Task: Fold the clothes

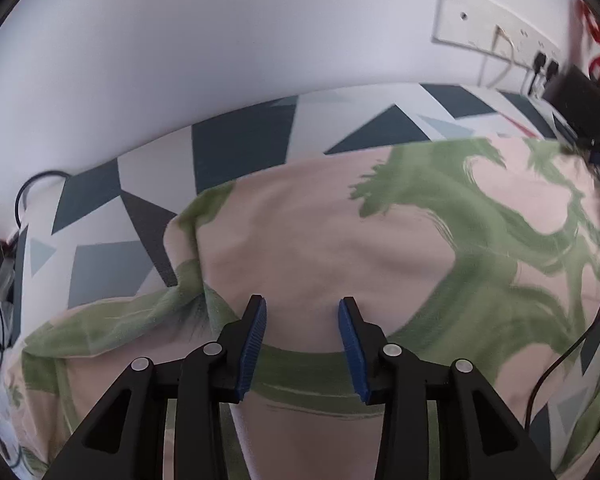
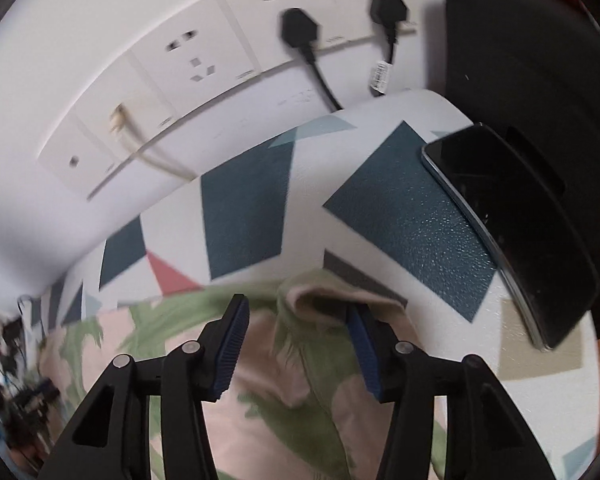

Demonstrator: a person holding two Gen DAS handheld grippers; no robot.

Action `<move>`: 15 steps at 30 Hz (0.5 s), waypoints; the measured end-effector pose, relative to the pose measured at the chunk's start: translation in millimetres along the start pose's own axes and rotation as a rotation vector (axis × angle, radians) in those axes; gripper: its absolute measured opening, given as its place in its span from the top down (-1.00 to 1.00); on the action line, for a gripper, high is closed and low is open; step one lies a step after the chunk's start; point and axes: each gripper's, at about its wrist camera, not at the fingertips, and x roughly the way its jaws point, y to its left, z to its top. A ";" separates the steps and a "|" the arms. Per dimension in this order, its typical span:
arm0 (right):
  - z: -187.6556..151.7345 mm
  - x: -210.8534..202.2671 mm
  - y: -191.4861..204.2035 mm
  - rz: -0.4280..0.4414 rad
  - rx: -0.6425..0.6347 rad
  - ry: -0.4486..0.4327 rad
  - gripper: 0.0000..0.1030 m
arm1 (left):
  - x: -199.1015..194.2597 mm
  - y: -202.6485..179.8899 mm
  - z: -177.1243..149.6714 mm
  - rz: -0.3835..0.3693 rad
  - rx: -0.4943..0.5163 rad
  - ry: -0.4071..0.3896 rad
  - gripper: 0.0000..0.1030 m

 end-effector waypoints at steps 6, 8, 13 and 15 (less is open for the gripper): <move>-7.0 -39.2 0.9 0.013 0.009 -0.132 0.93 | -1.9 -4.0 -3.5 0.023 -0.007 -0.006 0.19; -15.0 -71.4 5.6 0.019 0.004 -0.217 0.94 | -0.9 -4.9 -3.7 0.024 -0.011 -0.009 0.17; -35.0 -152.0 17.5 0.033 -0.009 -0.430 0.94 | 0.8 -5.1 -1.7 0.022 -0.025 -0.014 0.15; -31.1 -177.8 27.8 0.024 -0.055 -0.487 0.94 | 1.4 -6.2 -1.0 0.020 -0.030 -0.018 0.15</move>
